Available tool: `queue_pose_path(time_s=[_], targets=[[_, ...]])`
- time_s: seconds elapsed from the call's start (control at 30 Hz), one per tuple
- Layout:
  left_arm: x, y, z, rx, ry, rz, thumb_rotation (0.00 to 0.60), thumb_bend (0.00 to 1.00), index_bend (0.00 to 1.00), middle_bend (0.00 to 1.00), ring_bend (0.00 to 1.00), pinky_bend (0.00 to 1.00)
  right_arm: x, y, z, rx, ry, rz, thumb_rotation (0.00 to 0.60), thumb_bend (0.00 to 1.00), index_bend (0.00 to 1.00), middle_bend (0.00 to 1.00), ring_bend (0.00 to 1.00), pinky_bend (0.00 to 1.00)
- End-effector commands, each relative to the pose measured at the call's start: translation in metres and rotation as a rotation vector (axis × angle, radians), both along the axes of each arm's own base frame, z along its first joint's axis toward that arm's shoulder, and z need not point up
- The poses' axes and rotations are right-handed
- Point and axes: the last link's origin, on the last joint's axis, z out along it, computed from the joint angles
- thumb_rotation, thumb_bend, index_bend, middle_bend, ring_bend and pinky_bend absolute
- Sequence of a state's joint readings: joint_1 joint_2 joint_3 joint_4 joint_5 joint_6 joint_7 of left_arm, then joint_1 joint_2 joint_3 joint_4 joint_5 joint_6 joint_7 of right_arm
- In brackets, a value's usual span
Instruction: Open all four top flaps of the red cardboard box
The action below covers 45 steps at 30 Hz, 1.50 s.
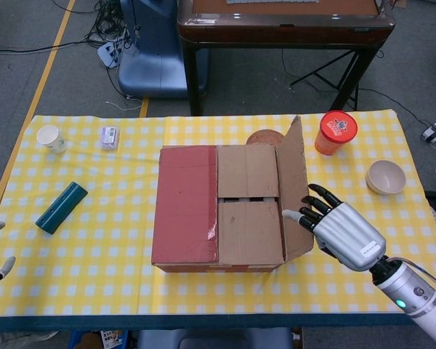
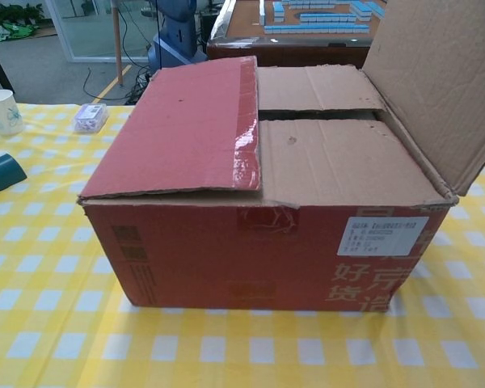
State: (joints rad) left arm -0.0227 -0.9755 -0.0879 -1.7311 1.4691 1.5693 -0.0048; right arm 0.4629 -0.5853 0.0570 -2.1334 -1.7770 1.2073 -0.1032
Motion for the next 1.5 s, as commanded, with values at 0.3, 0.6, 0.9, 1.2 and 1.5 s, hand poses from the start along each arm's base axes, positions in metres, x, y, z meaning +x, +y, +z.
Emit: queue_pose_path(time_s=[0.3, 0.6, 0.9, 1.2, 1.5], targets=[[0.012, 0.005, -0.006, -0.021, -0.004, -0.034, 0.600, 0.27, 0.32, 0.24, 0.10, 0.00, -0.036, 0.026, 0.017, -0.046, -0.012, -0.104, 0.600, 1.00, 0.24, 0.42, 0.23, 0.12], [0.023, 0.015, -0.009, -0.041, -0.003, -0.072, 0.600, 0.27, 0.32, 0.24, 0.10, 0.00, -0.063, 0.030, 0.010, -0.015, -0.015, -0.190, 0.600, 1.00, 0.24, 0.42, 0.23, 0.14], [0.061, 0.054, -0.015, -0.158, -0.038, -0.251, 0.600, 0.27, 0.31, 0.24, 0.09, 0.00, -0.056, 0.017, -0.004, -0.005, -0.029, -0.133, 0.600, 0.52, 0.24, 0.40, 0.23, 0.14], [0.123, 0.096, -0.034, -0.457, -0.255, -0.476, 0.552, 0.24, 0.32, 0.24, 0.09, 0.00, -0.043, 0.008, -0.002, -0.031, -0.069, -0.089, 0.600, 0.35, 0.24, 0.36, 0.23, 0.14], [0.178, 0.123, -0.061, -0.648, -0.296, -0.651, 0.521, 0.24, 0.42, 0.33, 0.12, 0.00, -0.037, 0.004, 0.002, -0.042, -0.087, -0.083, 0.600, 0.35, 0.24, 0.36, 0.23, 0.14]])
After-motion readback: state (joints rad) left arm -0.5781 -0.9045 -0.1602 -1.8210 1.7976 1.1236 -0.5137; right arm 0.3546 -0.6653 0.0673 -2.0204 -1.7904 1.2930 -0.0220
